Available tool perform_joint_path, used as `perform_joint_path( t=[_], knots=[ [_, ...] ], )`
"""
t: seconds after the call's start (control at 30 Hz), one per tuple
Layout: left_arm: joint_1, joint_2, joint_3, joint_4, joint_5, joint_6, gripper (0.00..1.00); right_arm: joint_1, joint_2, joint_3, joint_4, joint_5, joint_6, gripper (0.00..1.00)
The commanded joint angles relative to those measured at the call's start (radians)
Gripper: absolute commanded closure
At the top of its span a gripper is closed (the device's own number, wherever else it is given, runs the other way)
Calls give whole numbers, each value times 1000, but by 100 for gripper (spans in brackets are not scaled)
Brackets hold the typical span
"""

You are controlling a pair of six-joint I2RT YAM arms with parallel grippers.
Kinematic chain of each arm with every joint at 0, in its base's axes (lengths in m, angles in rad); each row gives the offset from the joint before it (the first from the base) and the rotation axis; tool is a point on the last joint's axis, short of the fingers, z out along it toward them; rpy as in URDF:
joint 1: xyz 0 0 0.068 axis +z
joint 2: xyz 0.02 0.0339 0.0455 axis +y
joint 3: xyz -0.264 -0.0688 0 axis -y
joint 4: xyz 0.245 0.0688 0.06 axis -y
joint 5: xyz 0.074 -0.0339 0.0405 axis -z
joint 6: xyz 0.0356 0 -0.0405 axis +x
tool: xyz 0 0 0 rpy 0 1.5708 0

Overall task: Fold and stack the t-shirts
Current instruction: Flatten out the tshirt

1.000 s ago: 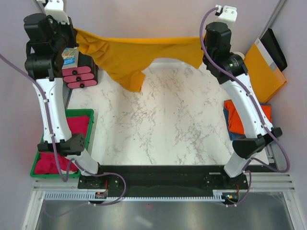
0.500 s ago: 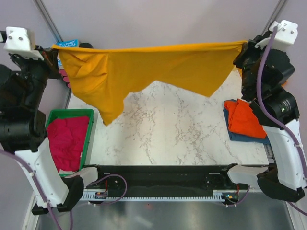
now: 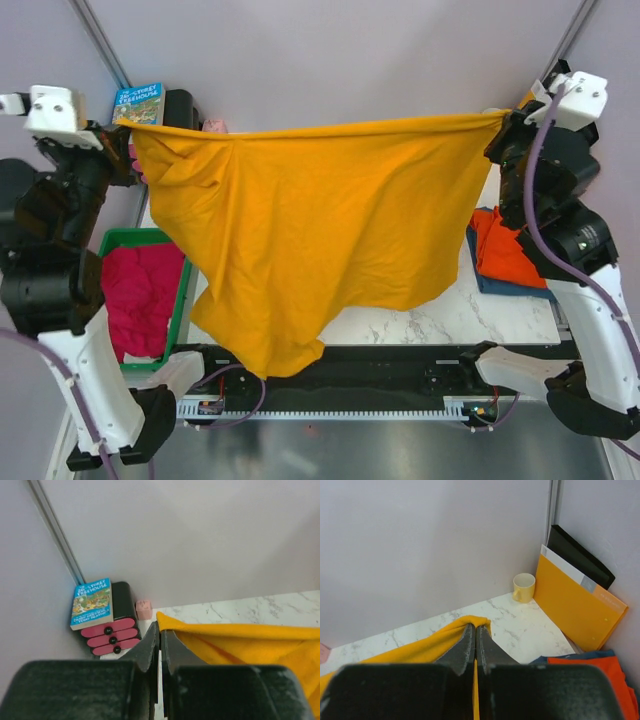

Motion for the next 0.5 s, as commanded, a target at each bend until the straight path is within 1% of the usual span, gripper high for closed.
perform_joint_path(
  t=[0.0,0.07,0.1,0.13,0.17,0.2,0.27,0.3,0.33,0.37,0.4,0.43,0.47],
  knots=[
    [8,72,-258,113,-1,20,98,-43,57,-157,58,35,40,100],
    [9,98,-352,189,19,23,98,-64,106,-256,102,5,91,100],
    [9,134,-439,217,39,21,98,-87,126,-290,119,-9,106,100],
    [8,150,-487,255,53,24,98,-99,171,-321,168,-38,132,100],
    [6,176,-532,316,61,24,98,-112,196,-379,194,-44,138,100],
    [8,203,-593,346,76,24,98,-116,225,-402,223,-50,144,100],
    [-5,301,-647,425,74,32,98,-129,370,-439,298,-56,149,100],
    [-9,376,-653,450,81,37,98,-132,412,-435,337,-56,148,100],
    [-15,410,-659,473,79,41,98,-138,455,-425,352,-56,147,100],
    [-17,444,-650,510,76,44,98,-150,542,-410,363,-59,146,100],
    [-26,517,-641,525,74,49,98,-156,586,-369,377,-62,146,100],
    [-34,550,-617,542,46,56,98,-168,625,-346,383,-67,141,100],
    [-38,590,-595,550,38,63,98,-175,705,-317,386,-70,141,100]
  ],
)
